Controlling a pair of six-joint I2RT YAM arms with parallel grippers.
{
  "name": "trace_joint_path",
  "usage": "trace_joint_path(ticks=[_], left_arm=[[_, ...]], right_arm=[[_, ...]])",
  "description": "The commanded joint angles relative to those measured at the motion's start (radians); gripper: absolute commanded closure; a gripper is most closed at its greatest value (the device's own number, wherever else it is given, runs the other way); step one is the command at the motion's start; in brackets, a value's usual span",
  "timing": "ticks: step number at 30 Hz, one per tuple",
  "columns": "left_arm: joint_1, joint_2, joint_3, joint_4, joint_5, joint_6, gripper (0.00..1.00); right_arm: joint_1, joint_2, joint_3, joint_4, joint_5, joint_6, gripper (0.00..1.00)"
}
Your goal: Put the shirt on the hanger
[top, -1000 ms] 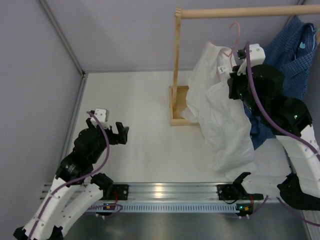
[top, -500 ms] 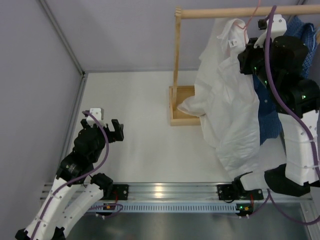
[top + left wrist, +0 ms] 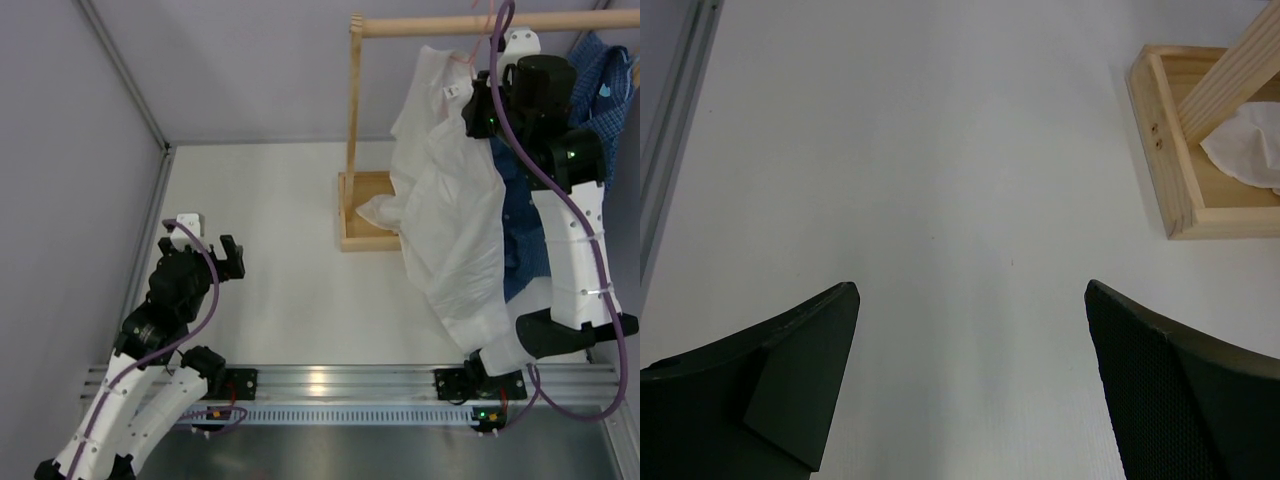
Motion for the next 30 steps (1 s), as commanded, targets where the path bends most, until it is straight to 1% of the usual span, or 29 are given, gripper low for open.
trace_joint_path(ticks=[1, 5, 9, 11, 12, 13, 15, 16, 18, 19, 20, 23, 26, 27, 28, 29, 30], left_arm=[[0.037, 0.034, -0.001, 0.019, 0.003, -0.009, 0.02], [0.1, 0.052, 0.002, 0.022, 0.032, -0.012, 0.02], [0.132, 0.057, 0.004, 0.022, 0.046, -0.015, 0.02], [0.137, 0.06, 0.002, 0.022, 0.049, -0.015, 0.02], [0.137, 0.06, 0.002, 0.022, 0.049, -0.015, 0.02], [0.138, 0.061, 0.002, 0.022, 0.049, -0.015, 0.02], [0.139, 0.058, 0.002, 0.022, 0.049, -0.015, 0.02], [0.139, 0.058, 0.002, 0.021, 0.047, -0.015, 0.02], [0.14, 0.061, 0.004, 0.022, 0.047, -0.014, 0.02], [0.142, 0.061, 0.004, 0.022, 0.047, -0.014, 0.02], [0.142, 0.061, 0.004, 0.022, 0.046, -0.015, 0.02], [0.143, 0.057, 0.005, 0.02, 0.038, -0.015, 0.02], [0.143, 0.031, 0.004, 0.022, 0.014, -0.015, 0.02], [0.143, 0.017, 0.002, 0.024, 0.006, -0.015, 0.02], [0.143, -0.007, -0.001, 0.022, -0.002, -0.015, 0.02], [0.143, -0.017, -0.002, 0.022, -0.009, -0.015, 0.02], [0.143, -0.024, -0.004, 0.022, -0.028, -0.014, 0.02]], right_arm=[[-0.014, -0.026, -0.001, 0.085, 0.033, 0.01, 1.0], [-0.004, -0.038, -0.028, 0.086, 0.065, 0.042, 1.0], [0.005, -0.057, -0.082, 0.097, 0.093, 0.05, 1.0], [0.013, -0.066, -0.096, 0.1, 0.1, 0.055, 0.93], [0.013, -0.072, -0.112, 0.103, 0.099, 0.058, 0.87], [0.015, -0.084, -0.122, 0.109, 0.099, 0.058, 0.69], [0.021, -0.101, -0.14, 0.115, 0.097, 0.059, 0.47], [0.022, -0.122, -0.145, 0.119, 0.099, 0.058, 0.35], [0.024, -0.147, -0.149, 0.117, 0.096, 0.059, 0.27], [0.025, -0.178, -0.155, 0.117, 0.091, 0.058, 0.09], [0.024, -0.198, -0.165, 0.116, 0.087, 0.055, 0.01], [0.024, -0.3, -0.229, 0.114, 0.067, 0.038, 0.01], [0.024, -0.443, -0.359, 0.1, 0.071, 0.035, 0.0], [0.024, -0.486, -0.455, 0.102, 0.077, 0.036, 0.0], [0.025, -0.579, -0.515, 0.102, 0.079, 0.021, 0.01], [0.024, -0.625, -0.569, 0.102, 0.081, 0.016, 0.01], [0.025, -0.724, -0.682, 0.102, 0.1, 0.013, 0.01]])
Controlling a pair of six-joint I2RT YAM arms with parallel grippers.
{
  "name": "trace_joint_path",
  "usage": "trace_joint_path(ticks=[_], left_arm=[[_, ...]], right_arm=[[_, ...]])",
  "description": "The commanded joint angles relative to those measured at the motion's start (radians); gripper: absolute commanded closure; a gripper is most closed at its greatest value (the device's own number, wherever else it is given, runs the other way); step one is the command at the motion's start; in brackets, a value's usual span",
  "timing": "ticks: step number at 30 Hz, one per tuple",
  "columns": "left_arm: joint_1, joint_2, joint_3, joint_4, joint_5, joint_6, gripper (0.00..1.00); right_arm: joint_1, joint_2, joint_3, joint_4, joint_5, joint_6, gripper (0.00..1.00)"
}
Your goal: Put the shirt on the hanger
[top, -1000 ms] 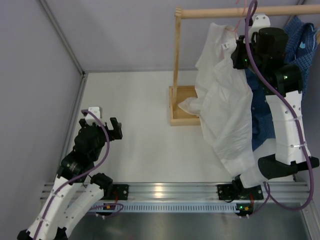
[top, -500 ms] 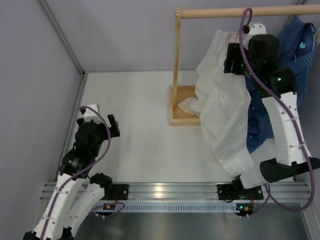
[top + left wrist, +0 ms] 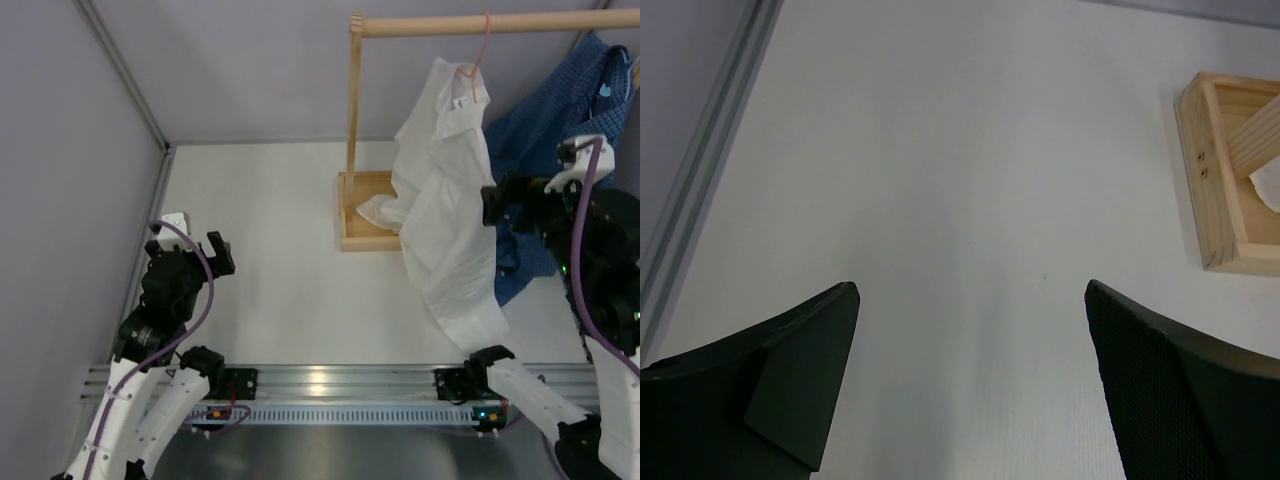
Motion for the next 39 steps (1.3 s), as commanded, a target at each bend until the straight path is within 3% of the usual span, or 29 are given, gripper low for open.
trace_joint_path(ticks=[1, 4, 8, 15, 23, 39], left_arm=[[0.008, -0.047, -0.005, 0.025, -0.058, -0.011, 0.02], [0.007, -0.057, -0.002, 0.023, -0.083, -0.014, 0.02], [0.007, -0.06, -0.005, 0.025, -0.084, -0.016, 0.02], [0.008, -0.092, -0.014, 0.025, -0.068, -0.016, 0.02], [0.007, -0.135, -0.033, 0.029, -0.038, -0.013, 0.02], [0.007, -0.155, -0.065, 0.054, 0.044, 0.009, 0.02]], right_arm=[[0.007, -0.206, -0.214, 0.019, 0.034, -0.01, 0.01], [0.007, -0.371, -0.38, 0.007, 0.022, 0.001, 0.0], [0.006, -0.464, -0.439, -0.074, 0.039, 0.007, 0.01], [0.014, -0.613, -0.498, -0.067, 0.04, 0.003, 0.01], [0.012, -0.682, -0.6, -0.047, 0.074, 0.0, 0.01], [0.012, -0.67, -0.62, -0.022, 0.123, 0.015, 0.01]])
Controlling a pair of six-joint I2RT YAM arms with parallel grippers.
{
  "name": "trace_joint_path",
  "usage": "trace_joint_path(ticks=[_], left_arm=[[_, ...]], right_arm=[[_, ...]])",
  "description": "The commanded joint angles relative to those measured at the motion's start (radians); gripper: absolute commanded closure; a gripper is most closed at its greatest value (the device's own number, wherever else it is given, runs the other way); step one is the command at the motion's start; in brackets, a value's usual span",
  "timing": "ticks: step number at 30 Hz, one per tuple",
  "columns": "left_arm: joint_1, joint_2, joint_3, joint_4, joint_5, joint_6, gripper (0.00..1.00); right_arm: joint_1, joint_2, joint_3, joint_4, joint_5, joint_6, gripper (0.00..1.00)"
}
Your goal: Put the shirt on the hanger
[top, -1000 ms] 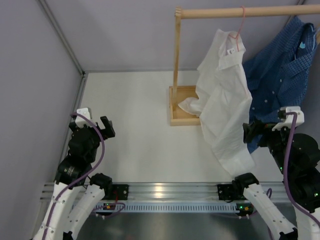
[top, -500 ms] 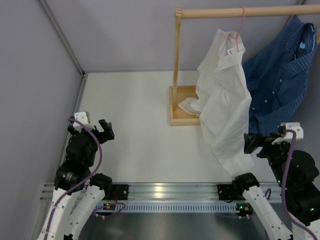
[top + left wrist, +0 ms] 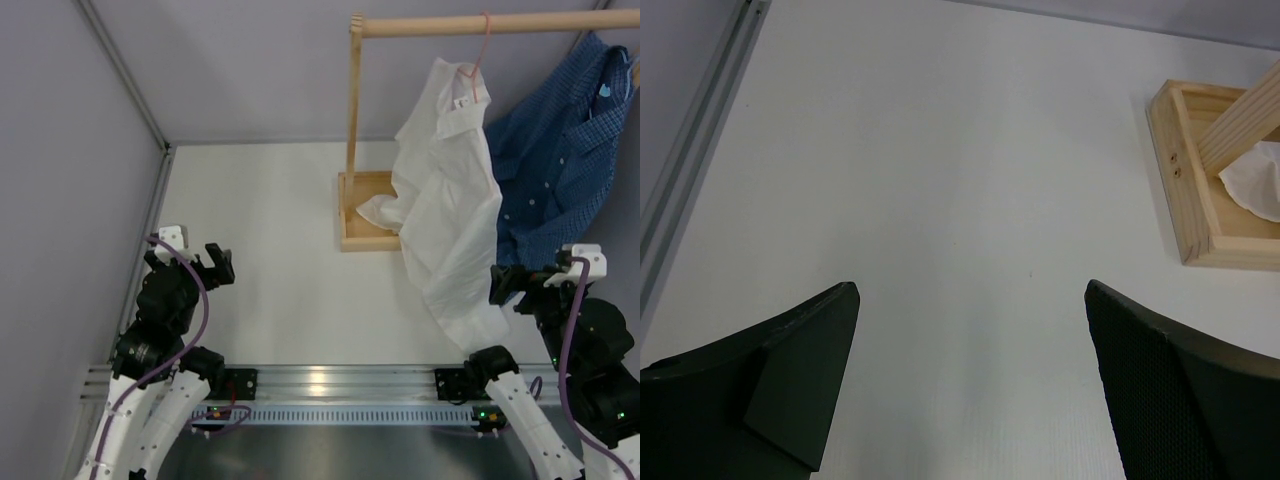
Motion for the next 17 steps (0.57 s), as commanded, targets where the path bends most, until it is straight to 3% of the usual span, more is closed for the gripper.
trace_joint_path(ticks=[1, 17], left_arm=[[0.007, -0.012, -0.002, 0.048, 0.013, 0.007, 0.02], [0.008, -0.031, -0.003, 0.048, 0.008, 0.01, 0.02]], right_arm=[[0.011, 0.003, -0.003, 0.042, 0.022, 0.013, 0.01], [0.011, 0.0, -0.003, 0.043, 0.029, 0.004, 0.0]])
